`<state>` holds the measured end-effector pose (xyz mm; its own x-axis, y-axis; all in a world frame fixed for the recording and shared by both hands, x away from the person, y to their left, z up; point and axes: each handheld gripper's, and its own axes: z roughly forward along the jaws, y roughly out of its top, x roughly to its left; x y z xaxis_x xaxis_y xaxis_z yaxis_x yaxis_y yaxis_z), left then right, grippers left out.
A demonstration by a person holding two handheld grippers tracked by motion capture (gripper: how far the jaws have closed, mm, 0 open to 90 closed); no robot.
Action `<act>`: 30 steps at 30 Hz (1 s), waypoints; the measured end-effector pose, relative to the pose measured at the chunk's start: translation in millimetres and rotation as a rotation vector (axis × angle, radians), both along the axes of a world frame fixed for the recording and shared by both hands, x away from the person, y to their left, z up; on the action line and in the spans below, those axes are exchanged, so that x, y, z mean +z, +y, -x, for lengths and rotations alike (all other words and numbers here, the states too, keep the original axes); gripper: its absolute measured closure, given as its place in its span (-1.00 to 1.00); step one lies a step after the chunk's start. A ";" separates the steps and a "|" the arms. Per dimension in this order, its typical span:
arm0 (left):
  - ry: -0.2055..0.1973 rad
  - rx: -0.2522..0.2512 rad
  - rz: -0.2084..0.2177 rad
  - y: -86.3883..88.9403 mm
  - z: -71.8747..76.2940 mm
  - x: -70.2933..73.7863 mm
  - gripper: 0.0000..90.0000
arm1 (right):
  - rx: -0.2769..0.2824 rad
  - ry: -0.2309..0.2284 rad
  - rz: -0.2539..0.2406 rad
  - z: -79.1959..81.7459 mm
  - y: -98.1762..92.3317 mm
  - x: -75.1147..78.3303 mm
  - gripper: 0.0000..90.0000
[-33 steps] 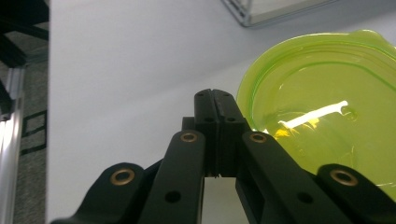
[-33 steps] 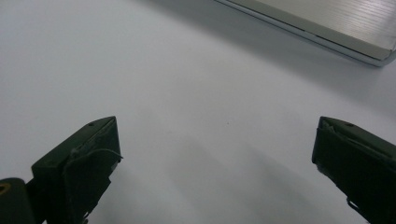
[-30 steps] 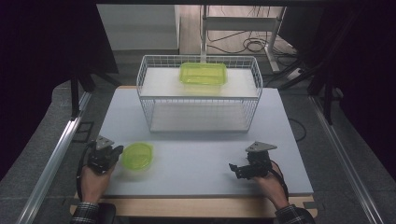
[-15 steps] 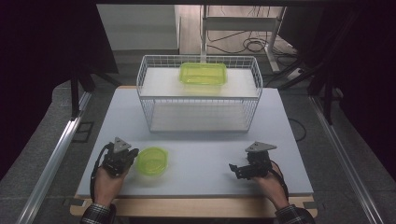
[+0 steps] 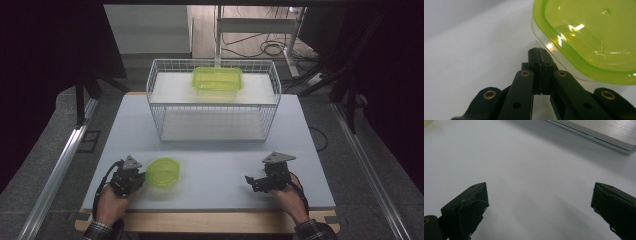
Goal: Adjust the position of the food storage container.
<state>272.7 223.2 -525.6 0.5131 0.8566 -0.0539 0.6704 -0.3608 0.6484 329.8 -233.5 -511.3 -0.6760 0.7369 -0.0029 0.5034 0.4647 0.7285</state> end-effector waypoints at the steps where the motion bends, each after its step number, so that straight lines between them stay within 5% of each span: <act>1: 0.002 -0.005 0.005 -2.1 0.3 -0.3 1.00 | 0.001 0.000 0.000 0.0 0.1 0.0 -0.98; 30: 0.006 -0.269 0.037 -91.8 -5.9 3.1 1.00 | 0.026 0.011 -0.015 1.5 6.7 -1.5 -0.97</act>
<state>278.6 131.4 -522.5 0.7217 0.6868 -0.0866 0.5576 -0.5027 0.6606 328.3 -226.9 -512.8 -0.6946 0.7192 0.0152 0.4994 0.4670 0.7297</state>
